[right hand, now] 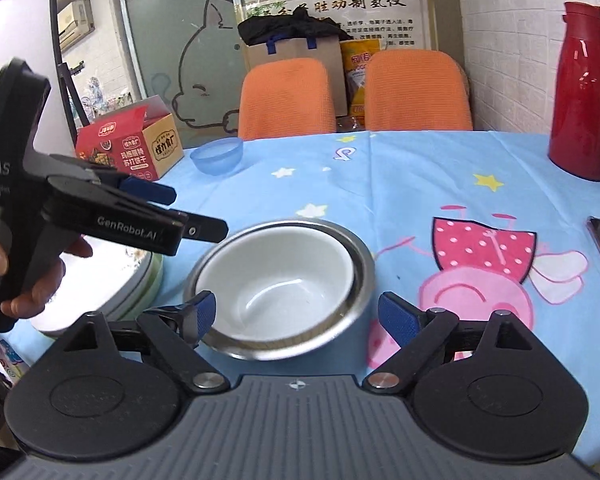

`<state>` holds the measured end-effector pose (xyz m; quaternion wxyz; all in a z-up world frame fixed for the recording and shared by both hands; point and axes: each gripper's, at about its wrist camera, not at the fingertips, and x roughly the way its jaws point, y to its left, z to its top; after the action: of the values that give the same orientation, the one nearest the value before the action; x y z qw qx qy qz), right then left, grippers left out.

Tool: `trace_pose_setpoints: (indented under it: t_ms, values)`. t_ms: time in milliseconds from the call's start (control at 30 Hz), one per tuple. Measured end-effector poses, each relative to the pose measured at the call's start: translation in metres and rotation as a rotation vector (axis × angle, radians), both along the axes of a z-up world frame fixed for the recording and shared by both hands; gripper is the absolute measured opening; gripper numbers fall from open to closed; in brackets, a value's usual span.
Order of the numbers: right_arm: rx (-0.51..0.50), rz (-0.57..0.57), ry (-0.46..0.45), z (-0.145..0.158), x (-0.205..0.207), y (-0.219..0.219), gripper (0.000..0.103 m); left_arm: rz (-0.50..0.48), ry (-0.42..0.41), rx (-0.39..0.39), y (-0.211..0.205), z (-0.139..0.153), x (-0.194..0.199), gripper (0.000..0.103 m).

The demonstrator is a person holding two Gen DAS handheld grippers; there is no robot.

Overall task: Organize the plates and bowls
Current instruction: 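Move the left gripper to the rim of the clear blue bowl, then grasp the blue bowl rim with the left gripper and lift it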

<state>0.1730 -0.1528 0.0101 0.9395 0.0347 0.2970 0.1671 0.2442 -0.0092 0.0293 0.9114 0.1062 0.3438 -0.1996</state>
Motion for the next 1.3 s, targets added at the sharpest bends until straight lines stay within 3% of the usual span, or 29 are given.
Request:
trace_pose_setpoints:
  t_ms: [300,667,867,1067,1300]
  values:
    - [-0.019,0.08,0.015,0.014,0.056,0.031,0.103,0.087,0.006,0.009,0.052,-0.002,0.02,0.076]
    - [-0.115,0.205,0.042,0.021,0.155,0.101,0.103,0.231,0.08,-0.01,0.128,-0.018,0.09,0.076]
    - [-0.171,0.268,0.053,0.018,0.2,0.141,0.103,0.333,0.101,-0.11,0.167,-0.011,0.142,0.076]
    - [-0.165,0.287,0.097,0.009,0.244,0.169,0.103,0.351,0.108,-0.197,0.163,-0.003,0.205,0.076]
    - [-0.182,0.27,0.157,-0.013,0.288,0.194,0.103,0.352,0.159,-0.158,0.147,-0.024,0.264,0.076]
